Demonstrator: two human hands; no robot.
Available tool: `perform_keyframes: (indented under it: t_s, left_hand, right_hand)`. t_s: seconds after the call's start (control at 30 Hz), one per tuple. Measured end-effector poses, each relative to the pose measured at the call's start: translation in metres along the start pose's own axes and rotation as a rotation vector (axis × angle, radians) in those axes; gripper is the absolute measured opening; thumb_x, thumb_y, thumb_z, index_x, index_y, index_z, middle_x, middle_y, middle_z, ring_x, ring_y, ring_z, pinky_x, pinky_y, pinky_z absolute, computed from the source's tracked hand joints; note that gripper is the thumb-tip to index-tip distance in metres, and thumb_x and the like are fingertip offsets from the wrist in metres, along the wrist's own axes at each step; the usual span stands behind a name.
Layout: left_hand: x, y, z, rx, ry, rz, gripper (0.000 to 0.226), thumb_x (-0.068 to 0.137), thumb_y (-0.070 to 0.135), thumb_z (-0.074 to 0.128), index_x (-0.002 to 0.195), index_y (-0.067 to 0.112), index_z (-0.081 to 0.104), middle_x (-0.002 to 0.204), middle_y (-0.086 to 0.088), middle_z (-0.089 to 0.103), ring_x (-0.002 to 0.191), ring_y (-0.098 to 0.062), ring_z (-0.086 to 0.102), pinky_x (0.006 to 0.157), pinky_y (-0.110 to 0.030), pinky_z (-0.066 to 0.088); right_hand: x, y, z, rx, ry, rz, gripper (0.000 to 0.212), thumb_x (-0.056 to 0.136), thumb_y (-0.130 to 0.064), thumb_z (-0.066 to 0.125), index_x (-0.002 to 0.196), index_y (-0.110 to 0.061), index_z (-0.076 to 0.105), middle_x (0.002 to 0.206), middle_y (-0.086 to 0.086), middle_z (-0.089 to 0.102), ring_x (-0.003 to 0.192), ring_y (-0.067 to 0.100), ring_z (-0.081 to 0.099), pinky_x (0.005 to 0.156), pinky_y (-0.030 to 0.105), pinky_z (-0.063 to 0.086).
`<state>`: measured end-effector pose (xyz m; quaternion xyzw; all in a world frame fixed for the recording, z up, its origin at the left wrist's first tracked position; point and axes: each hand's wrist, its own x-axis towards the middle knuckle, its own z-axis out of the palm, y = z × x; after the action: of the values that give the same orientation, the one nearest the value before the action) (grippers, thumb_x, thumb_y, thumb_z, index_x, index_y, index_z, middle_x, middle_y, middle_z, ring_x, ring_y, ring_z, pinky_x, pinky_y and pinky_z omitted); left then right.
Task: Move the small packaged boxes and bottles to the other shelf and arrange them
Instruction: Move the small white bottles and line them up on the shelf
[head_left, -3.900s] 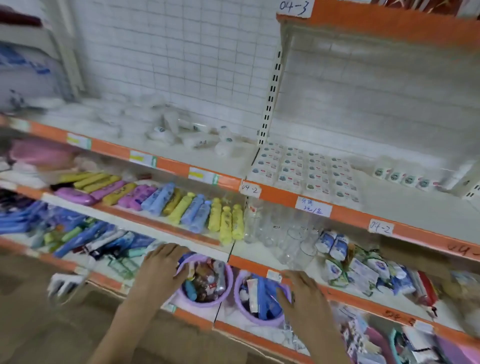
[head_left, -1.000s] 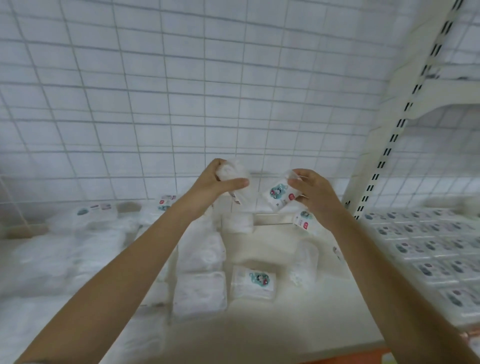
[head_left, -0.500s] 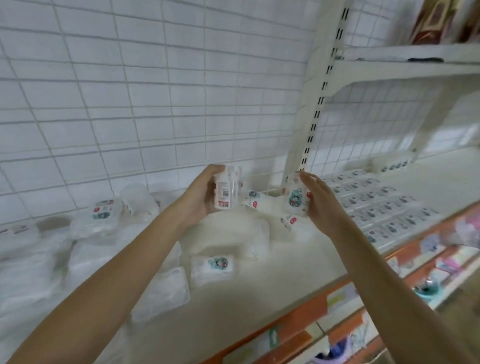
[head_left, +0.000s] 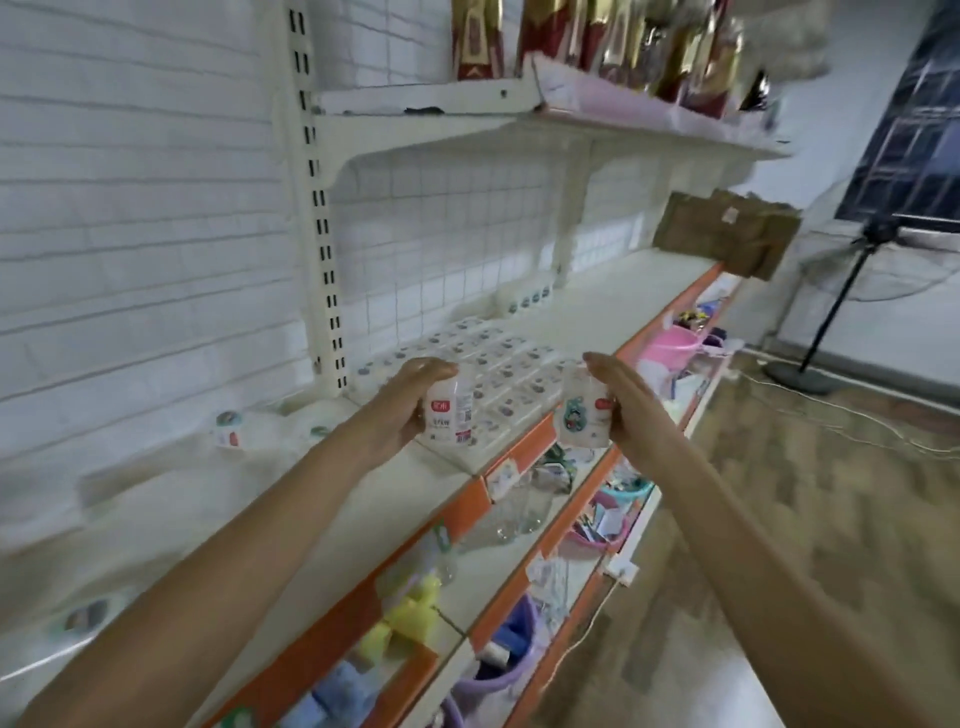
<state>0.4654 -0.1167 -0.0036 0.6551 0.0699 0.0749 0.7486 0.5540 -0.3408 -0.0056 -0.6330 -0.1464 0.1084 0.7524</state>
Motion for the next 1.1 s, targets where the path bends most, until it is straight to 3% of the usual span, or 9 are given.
perform_keyframes:
  t_s: [0.13, 0.2, 0.37, 0.43, 0.67, 0.73, 0.87, 0.93, 1.1]
  left_hand:
    - [0.045, -0.018, 0.083, 0.037, -0.097, -0.012, 0.031, 0.079, 0.037, 0.066, 0.098, 0.018, 0.05, 0.091, -0.009, 0.056, 0.081, -0.02, 0.056, 0.069, -0.03, 0.046]
    - [0.065, -0.027, 0.124, 0.023, -0.147, -0.021, 0.023, 0.082, 0.035, 0.063, 0.093, 0.019, 0.052, 0.077, -0.003, 0.061, 0.071, -0.016, 0.058, 0.061, -0.026, 0.047]
    - [0.106, -0.048, 0.205, -0.033, -0.233, -0.068, 0.019, 0.084, 0.031, 0.06, 0.097, 0.017, 0.057, 0.075, -0.004, 0.067, 0.064, -0.013, 0.066, 0.057, -0.025, 0.053]
    - [0.122, -0.056, 0.227, -0.034, -0.266, -0.084, 0.018, 0.088, 0.029, 0.053, 0.1, 0.017, 0.058, 0.077, -0.005, 0.069, 0.068, -0.015, 0.067, 0.06, -0.027, 0.054]
    - [0.189, -0.078, 0.278, 0.049, -0.294, -0.138, 0.061, 0.071, 0.039, 0.07, 0.122, 0.01, 0.053, 0.105, -0.016, 0.062, 0.105, -0.032, 0.057, 0.089, -0.042, 0.047]
    - [0.214, -0.083, 0.29, 0.052, -0.287, -0.129, 0.06, 0.069, 0.038, 0.067, 0.119, 0.009, 0.052, 0.107, -0.017, 0.061, 0.105, -0.032, 0.056, 0.085, -0.038, 0.048]
    - [0.27, -0.085, 0.31, 0.083, -0.328, -0.079, 0.057, 0.056, 0.046, 0.074, 0.1, 0.014, 0.058, 0.08, -0.003, 0.067, 0.081, -0.022, 0.061, 0.062, -0.026, 0.049]
    - [0.297, -0.083, 0.316, 0.096, -0.353, -0.064, 0.064, 0.045, 0.051, 0.073, 0.097, 0.016, 0.059, 0.072, 0.002, 0.068, 0.074, -0.018, 0.063, 0.061, -0.027, 0.05]
    - [0.386, -0.065, 0.322, 0.079, -0.262, -0.047, 0.055, 0.057, 0.038, 0.078, 0.101, 0.011, 0.058, 0.086, -0.008, 0.063, 0.08, -0.022, 0.061, 0.063, -0.029, 0.053]
  right_hand:
    - [0.0, -0.012, -0.095, -0.046, 0.087, -0.021, 0.021, 0.092, -0.018, 0.051, 0.113, -0.016, 0.054, 0.098, 0.009, 0.062, 0.09, 0.027, 0.06, 0.085, 0.045, 0.047]
    - [0.0, -0.015, -0.138, -0.043, 0.126, -0.011, 0.015, 0.092, -0.019, 0.052, 0.106, -0.02, 0.058, 0.096, 0.008, 0.063, 0.09, 0.029, 0.06, 0.086, 0.047, 0.046]
    - [-0.005, -0.017, -0.224, -0.009, 0.213, -0.006, 0.013, 0.091, -0.02, 0.053, 0.103, -0.019, 0.058, 0.079, -0.001, 0.066, 0.072, 0.017, 0.063, 0.068, 0.034, 0.051]
    - [-0.004, -0.016, -0.25, -0.015, 0.233, 0.003, 0.013, 0.091, -0.019, 0.053, 0.103, -0.019, 0.058, 0.081, 0.002, 0.063, 0.072, 0.019, 0.061, 0.065, 0.033, 0.05]
    - [0.034, -0.007, -0.313, -0.011, 0.282, 0.044, 0.014, 0.091, -0.02, 0.053, 0.104, -0.018, 0.057, 0.082, 0.004, 0.061, 0.066, 0.017, 0.061, 0.06, 0.031, 0.049]
    - [0.054, -0.003, -0.326, -0.031, 0.269, 0.048, 0.017, 0.091, -0.021, 0.054, 0.107, -0.017, 0.057, 0.088, 0.007, 0.06, 0.068, 0.018, 0.06, 0.063, 0.032, 0.048]
    - [0.112, 0.001, -0.351, -0.052, 0.235, 0.037, 0.024, 0.091, -0.021, 0.054, 0.114, -0.013, 0.055, 0.093, 0.011, 0.058, 0.075, 0.021, 0.058, 0.067, 0.035, 0.045]
    - [0.141, -0.002, -0.358, -0.06, 0.23, 0.029, 0.022, 0.091, -0.021, 0.053, 0.112, -0.014, 0.056, 0.093, 0.009, 0.058, 0.074, 0.019, 0.058, 0.065, 0.033, 0.047]
    - [0.245, -0.021, -0.378, -0.122, 0.148, 0.015, 0.019, 0.091, -0.025, 0.054, 0.109, -0.021, 0.058, 0.103, 0.009, 0.063, 0.092, 0.027, 0.061, 0.077, 0.04, 0.05]
